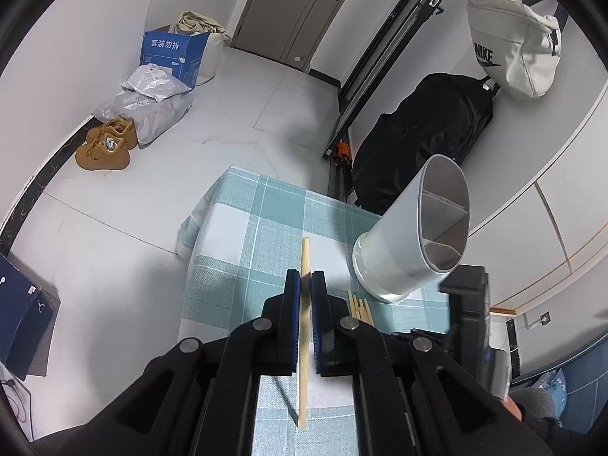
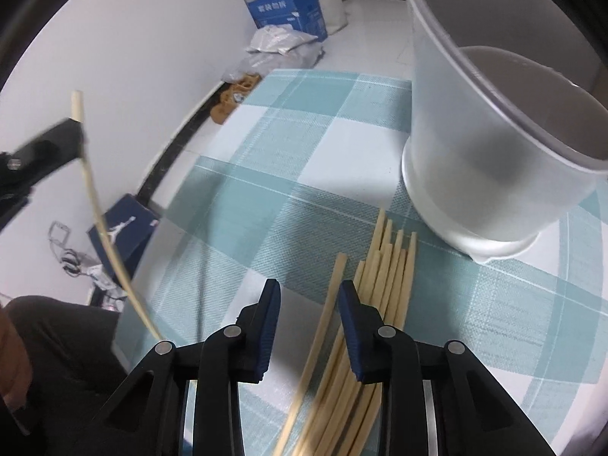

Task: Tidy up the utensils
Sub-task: 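Grasp a chopstick with the right gripper while the left gripper holds its chopstick, then lift both chopsticks over the white holder and open both grippers to drop them in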

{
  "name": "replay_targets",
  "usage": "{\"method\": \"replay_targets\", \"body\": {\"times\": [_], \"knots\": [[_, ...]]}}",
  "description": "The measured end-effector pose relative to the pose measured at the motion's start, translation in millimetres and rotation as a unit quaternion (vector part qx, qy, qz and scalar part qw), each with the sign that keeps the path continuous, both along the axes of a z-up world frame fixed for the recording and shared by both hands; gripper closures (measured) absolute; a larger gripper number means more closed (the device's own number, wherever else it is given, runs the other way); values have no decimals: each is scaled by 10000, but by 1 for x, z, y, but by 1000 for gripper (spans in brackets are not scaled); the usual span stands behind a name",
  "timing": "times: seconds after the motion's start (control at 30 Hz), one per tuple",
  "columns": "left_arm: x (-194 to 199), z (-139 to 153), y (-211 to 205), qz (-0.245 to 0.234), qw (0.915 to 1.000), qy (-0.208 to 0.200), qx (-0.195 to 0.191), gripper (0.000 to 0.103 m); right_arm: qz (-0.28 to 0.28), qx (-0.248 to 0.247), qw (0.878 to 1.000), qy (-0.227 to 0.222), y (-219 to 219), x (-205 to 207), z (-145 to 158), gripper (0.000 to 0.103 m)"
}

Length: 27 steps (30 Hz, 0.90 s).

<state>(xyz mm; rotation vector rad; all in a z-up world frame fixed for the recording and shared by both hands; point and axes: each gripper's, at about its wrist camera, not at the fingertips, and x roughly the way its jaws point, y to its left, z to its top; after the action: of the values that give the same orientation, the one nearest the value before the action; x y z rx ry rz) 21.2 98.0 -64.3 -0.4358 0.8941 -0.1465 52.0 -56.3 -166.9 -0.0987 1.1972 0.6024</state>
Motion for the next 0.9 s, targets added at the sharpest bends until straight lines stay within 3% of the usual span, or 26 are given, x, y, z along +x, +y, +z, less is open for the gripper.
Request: {"method": "replay_targets", "body": {"times": [0.3, 0.43, 0.47, 0.7, 0.9], "knots": [[-1, 0, 7, 34, 10000, 19, -90, 101, 97, -448, 9989, -129, 19, 9, -8, 75], [-1, 0, 6, 30, 10000, 32, -63, 101, -16, -621, 9975, -330, 17, 10, -9, 95], [-1, 0, 6, 27, 10000, 36, -53, 101, -46, -593, 9977, -339, 15, 10, -9, 96], [-2, 1, -1, -80, 9999, 21, 109, 101, -410, 202, 9982, -400, -6, 6, 4, 97], [-6, 10, -13, -357, 9992, -175, 77, 101, -605, 1090, 9870, -1015, -38, -17, 44, 98]]}}
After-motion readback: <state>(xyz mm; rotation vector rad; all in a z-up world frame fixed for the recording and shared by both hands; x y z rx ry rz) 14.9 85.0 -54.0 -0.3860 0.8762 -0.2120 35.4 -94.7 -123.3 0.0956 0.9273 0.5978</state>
